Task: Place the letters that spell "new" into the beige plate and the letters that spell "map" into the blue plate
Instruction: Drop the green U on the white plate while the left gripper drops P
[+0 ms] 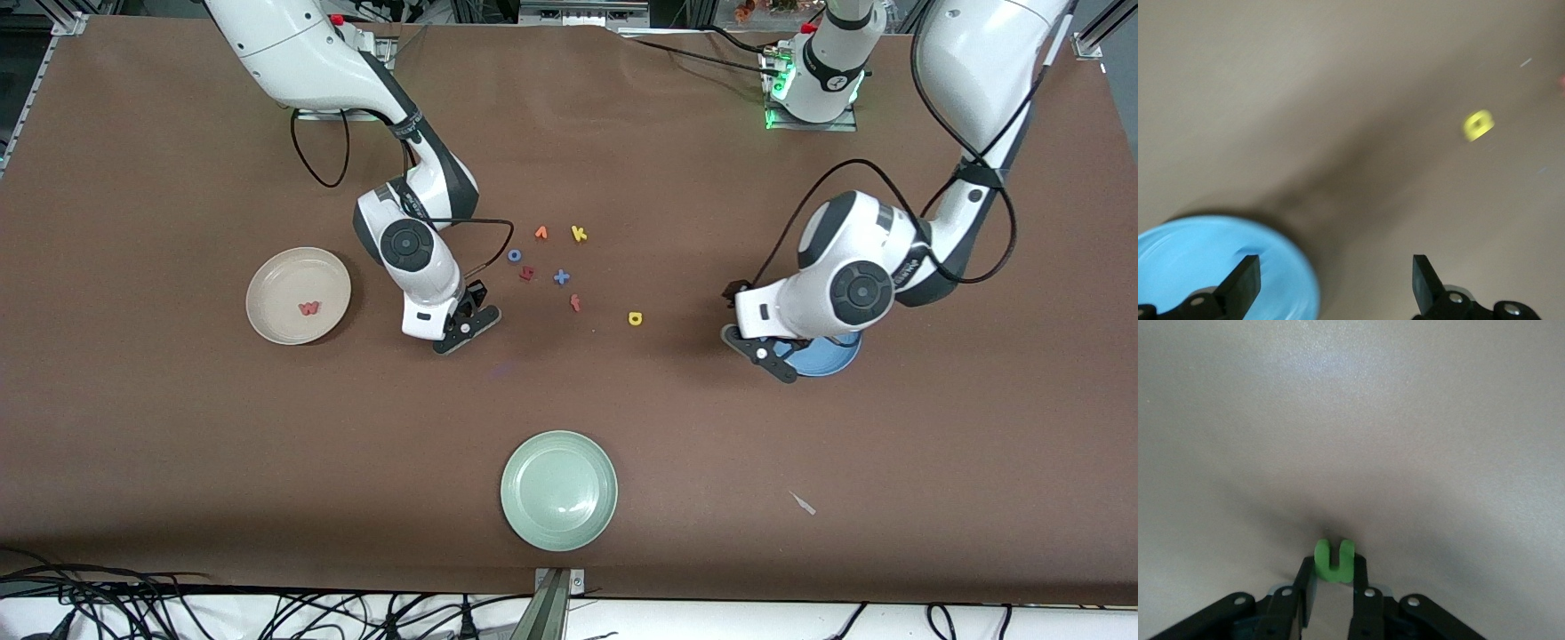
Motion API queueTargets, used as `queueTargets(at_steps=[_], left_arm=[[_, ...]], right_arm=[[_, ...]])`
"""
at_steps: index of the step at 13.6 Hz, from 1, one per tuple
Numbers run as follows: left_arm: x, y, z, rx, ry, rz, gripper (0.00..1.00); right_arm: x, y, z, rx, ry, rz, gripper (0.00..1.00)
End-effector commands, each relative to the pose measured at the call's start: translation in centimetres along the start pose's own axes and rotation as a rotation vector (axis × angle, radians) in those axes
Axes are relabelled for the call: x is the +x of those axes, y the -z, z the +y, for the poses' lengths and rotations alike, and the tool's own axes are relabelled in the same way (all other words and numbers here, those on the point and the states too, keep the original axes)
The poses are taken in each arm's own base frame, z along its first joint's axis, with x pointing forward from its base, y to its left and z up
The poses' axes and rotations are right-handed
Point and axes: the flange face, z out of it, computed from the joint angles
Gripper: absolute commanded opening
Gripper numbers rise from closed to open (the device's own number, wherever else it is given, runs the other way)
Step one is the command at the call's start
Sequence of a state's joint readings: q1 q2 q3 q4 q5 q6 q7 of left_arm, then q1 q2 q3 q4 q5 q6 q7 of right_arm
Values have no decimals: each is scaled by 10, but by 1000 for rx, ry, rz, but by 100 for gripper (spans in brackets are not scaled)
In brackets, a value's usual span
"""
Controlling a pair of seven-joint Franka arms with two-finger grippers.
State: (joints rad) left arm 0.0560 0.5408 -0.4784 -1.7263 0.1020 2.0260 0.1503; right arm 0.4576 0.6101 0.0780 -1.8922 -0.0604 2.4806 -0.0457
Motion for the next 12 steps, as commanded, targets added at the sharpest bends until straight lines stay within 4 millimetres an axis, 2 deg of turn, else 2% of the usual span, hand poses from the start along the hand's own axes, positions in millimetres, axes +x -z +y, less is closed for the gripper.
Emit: queueTargets(at_steps=[1,2,4,5,6,7,9,10,11,12], left_arm=[[34,-7,55,-15,122,4,100],[39,-17,73,-17,149,0,100],[46,-42,103,-30,197,-21,100],[52,-48,121,-24,251,10,100],[58,-57,136,-21,310,48,100],[59,-67,139,-6,363,60,100],[62,-85,143,66,329,82,97],[66,-96,143,74,328,112,90],[67,-116,143,75,340,112,90],[68,-126,141,92,329,114,90]], right_arm=[[-5,3,0,-1,11,4,6],[-4,13,6,-7,6,7,3],[-11,44,39,-14,-57,-53,0],[-19,57,53,-19,-87,-86,0],[-27,65,70,-29,-112,-109,0],[-36,67,82,-35,-133,-125,0],[-62,68,95,-42,-160,-133,0],[-79,70,105,-48,-180,-129,0],[-96,75,114,-51,-184,-116,0],[-112,78,126,-51,-177,-116,0]])
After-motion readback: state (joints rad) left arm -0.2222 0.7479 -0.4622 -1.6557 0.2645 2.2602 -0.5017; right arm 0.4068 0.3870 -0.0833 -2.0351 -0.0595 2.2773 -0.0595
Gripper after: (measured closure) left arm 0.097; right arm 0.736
